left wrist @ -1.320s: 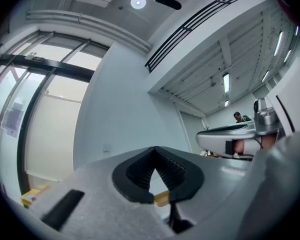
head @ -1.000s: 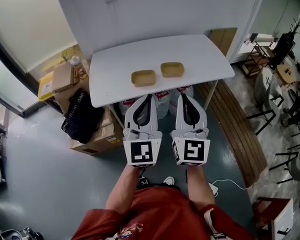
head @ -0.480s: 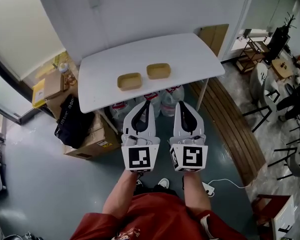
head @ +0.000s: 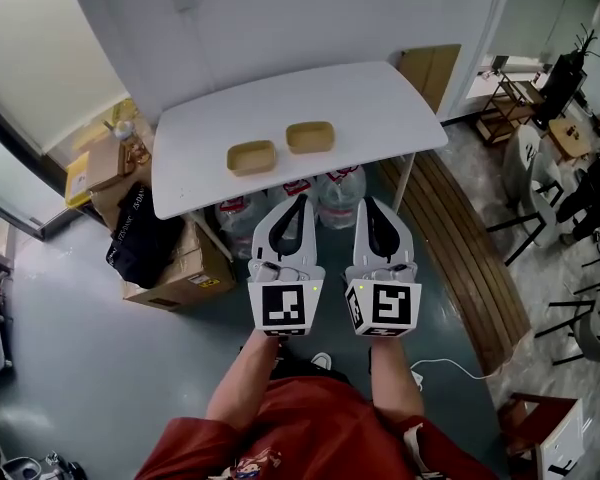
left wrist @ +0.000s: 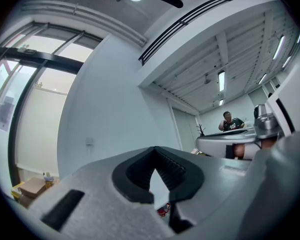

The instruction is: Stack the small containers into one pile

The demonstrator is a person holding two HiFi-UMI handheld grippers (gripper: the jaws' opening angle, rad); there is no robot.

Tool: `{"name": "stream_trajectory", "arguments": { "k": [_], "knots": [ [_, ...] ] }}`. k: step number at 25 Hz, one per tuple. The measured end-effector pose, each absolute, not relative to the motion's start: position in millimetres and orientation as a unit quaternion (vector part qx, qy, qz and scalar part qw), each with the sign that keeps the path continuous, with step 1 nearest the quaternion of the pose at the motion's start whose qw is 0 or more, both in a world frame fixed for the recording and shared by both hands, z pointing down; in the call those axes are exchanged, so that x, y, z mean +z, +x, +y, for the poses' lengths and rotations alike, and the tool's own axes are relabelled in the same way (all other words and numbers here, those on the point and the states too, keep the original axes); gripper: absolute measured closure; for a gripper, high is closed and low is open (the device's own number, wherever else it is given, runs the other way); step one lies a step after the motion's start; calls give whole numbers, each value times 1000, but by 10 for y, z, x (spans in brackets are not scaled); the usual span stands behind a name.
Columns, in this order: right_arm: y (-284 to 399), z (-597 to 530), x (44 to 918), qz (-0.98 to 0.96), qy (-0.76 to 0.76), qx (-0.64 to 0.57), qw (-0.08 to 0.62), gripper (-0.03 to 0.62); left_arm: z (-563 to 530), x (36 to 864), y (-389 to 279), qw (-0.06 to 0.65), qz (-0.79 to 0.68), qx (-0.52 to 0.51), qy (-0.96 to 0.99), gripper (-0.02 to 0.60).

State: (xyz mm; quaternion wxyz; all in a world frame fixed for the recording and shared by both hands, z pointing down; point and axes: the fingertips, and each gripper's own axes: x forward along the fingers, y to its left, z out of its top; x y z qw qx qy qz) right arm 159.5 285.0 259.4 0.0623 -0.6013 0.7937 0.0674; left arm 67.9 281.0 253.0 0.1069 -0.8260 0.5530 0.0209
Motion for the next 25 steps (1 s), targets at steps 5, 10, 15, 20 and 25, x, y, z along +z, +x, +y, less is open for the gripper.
{"name": "stream_trajectory", "arguments": {
  "k": [5, 10, 15, 20, 25],
  "knots": [
    [1574, 2711, 2577, 795, -598, 69, 71, 594, 2696, 2544, 629, 106, 556, 16, -824, 580],
    [1471, 2461, 2646, 801, -591, 68, 61, 594, 2443, 2554, 516, 108, 561, 24, -820, 580],
    [1269, 2084, 2609, 805, -585, 81, 52, 594, 2081, 2554, 325, 103, 566, 30, -818, 580],
    [908, 1627, 2592, 813, -573, 93, 40, 594, 1622, 2589, -30, 93, 579, 36, -810, 580],
    [437, 1055, 2566, 823, -559, 102, 27, 594, 1060, 2582, -442, 87, 588, 37, -803, 580]
  ]
}}
